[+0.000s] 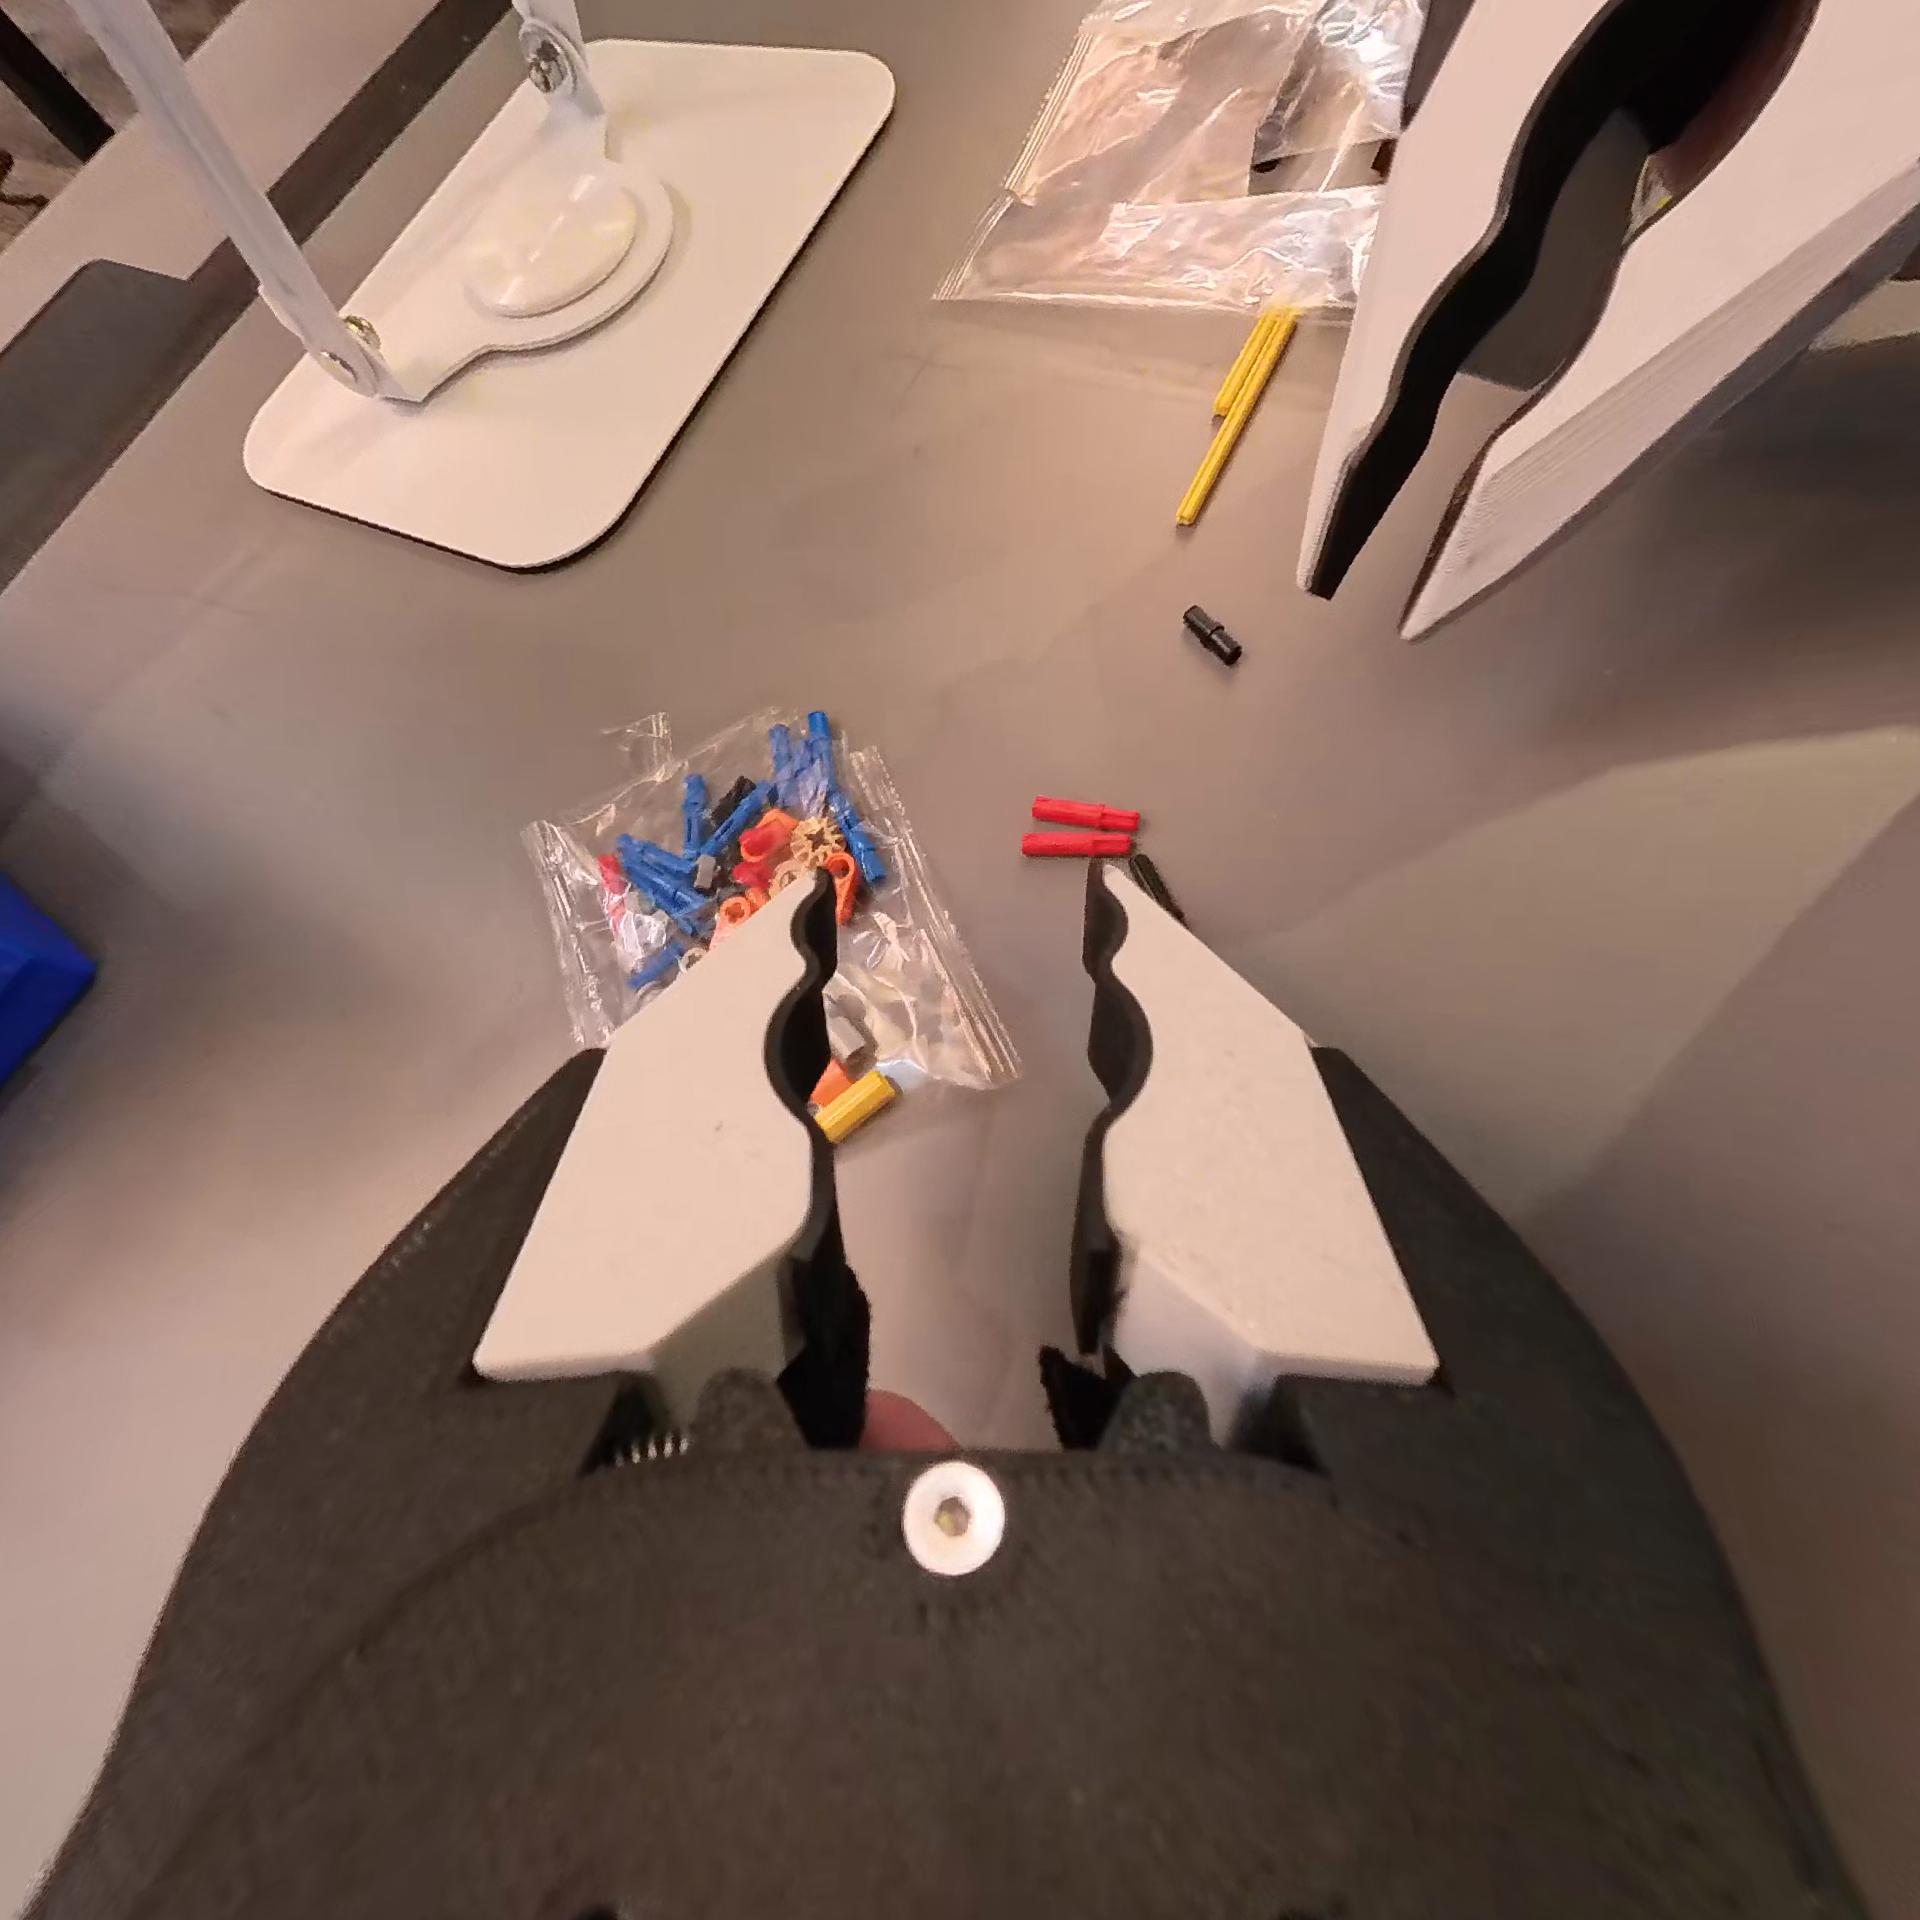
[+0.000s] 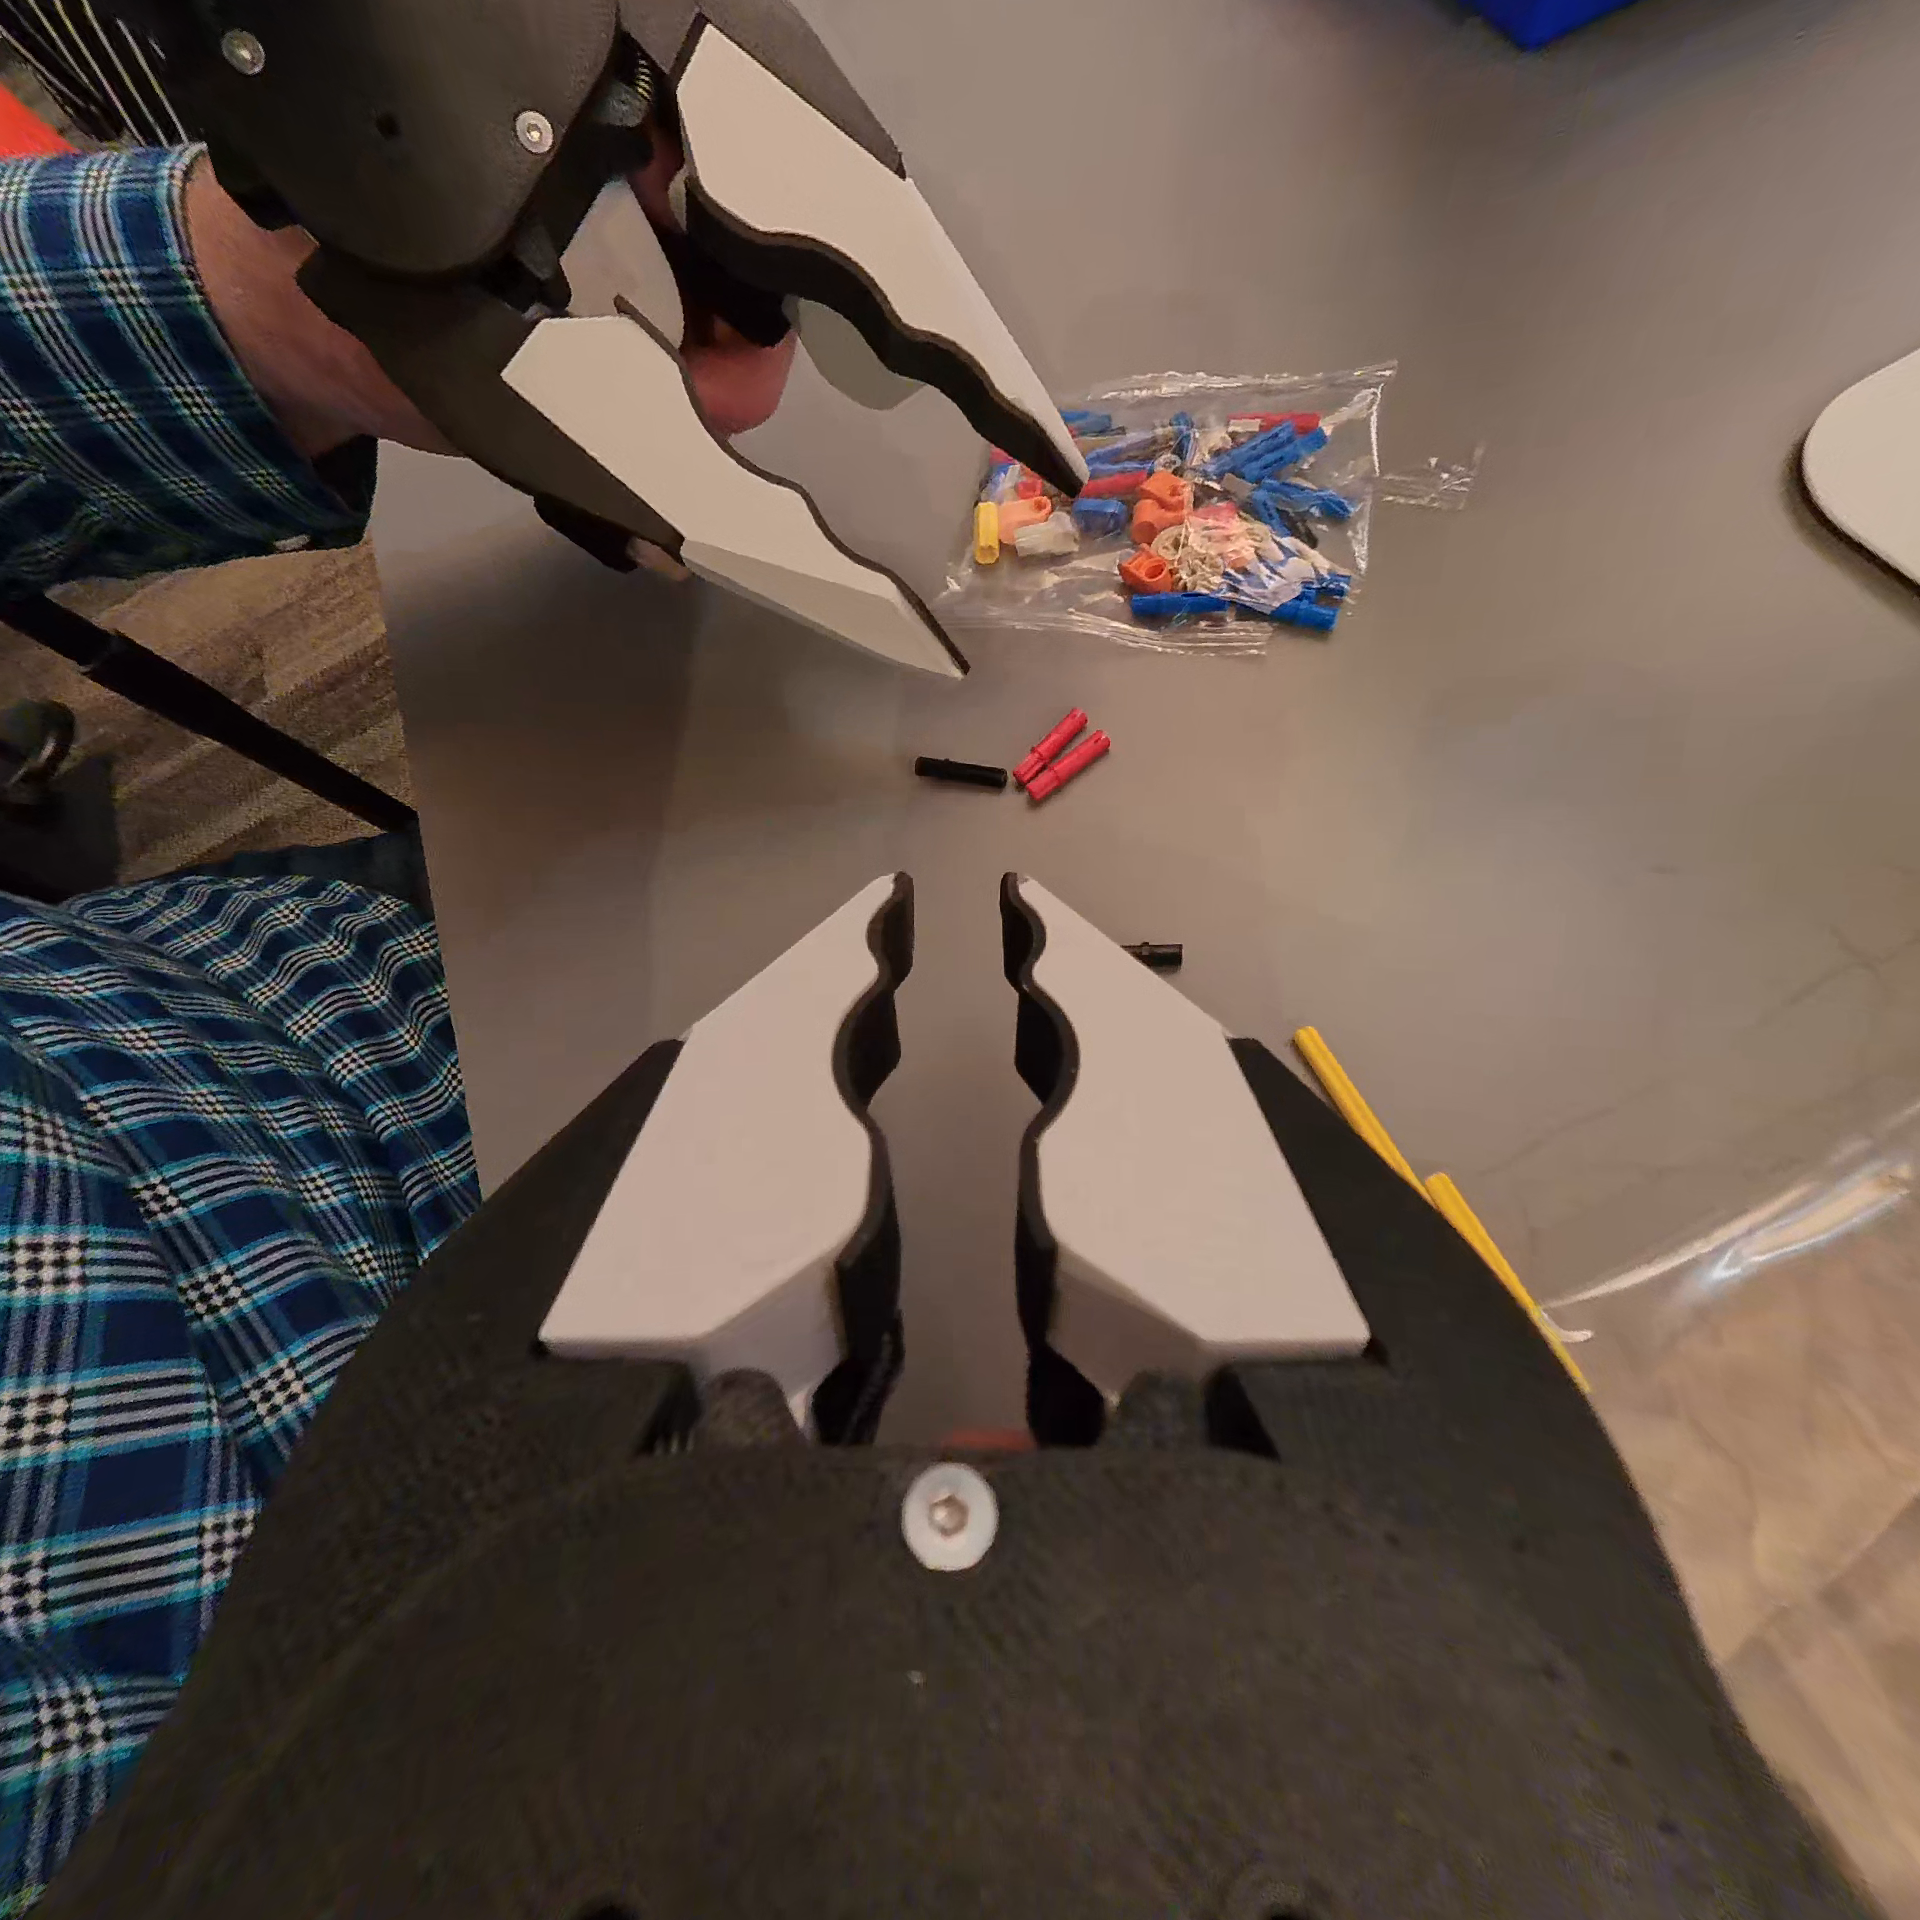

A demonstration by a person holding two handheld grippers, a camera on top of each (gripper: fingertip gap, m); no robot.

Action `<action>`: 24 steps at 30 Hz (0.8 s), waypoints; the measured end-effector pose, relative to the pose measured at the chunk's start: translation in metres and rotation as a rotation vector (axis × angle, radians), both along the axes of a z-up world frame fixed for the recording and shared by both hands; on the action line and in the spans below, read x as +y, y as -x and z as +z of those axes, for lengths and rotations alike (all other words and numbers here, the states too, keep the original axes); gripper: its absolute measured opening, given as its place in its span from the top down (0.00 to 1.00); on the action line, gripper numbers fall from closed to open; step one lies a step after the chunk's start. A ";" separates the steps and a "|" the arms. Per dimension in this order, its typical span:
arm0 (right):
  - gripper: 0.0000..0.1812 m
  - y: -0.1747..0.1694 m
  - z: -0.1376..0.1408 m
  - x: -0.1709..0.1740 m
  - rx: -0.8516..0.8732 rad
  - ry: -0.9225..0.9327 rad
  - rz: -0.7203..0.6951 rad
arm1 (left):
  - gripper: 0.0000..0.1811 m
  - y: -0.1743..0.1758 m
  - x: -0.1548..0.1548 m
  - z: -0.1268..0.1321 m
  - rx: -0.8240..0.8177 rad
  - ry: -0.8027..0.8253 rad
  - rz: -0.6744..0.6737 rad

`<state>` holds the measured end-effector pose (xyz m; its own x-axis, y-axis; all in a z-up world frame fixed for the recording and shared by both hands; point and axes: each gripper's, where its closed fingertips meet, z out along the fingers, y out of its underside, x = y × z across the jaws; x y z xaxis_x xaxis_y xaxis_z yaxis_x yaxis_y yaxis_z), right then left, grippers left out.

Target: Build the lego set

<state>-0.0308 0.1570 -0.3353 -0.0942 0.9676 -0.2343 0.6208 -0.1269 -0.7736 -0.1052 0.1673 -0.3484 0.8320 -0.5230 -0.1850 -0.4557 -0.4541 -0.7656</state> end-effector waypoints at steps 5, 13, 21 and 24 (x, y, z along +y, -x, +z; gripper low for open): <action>0.92 -0.001 -0.003 0.001 -0.004 0.000 -0.001 | 0.75 -0.001 0.001 -0.001 -0.004 -0.008 -0.003; 0.91 -0.002 -0.007 -0.001 -0.010 0.004 0.008 | 0.75 0.002 0.002 -0.001 -0.012 -0.016 0.002; 0.91 -0.002 -0.011 -0.002 -0.016 0.009 0.013 | 0.74 0.003 0.002 -0.004 -0.013 -0.007 0.001; 0.91 -0.002 -0.009 -0.002 -0.011 0.010 0.011 | 0.74 0.003 0.002 -0.004 -0.014 -0.007 0.002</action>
<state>-0.0286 0.1552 -0.3444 -0.1025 0.9641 -0.2451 0.6309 -0.1275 -0.7653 -0.1084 0.1696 -0.3524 0.8354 -0.5201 -0.1776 -0.4444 -0.4493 -0.7750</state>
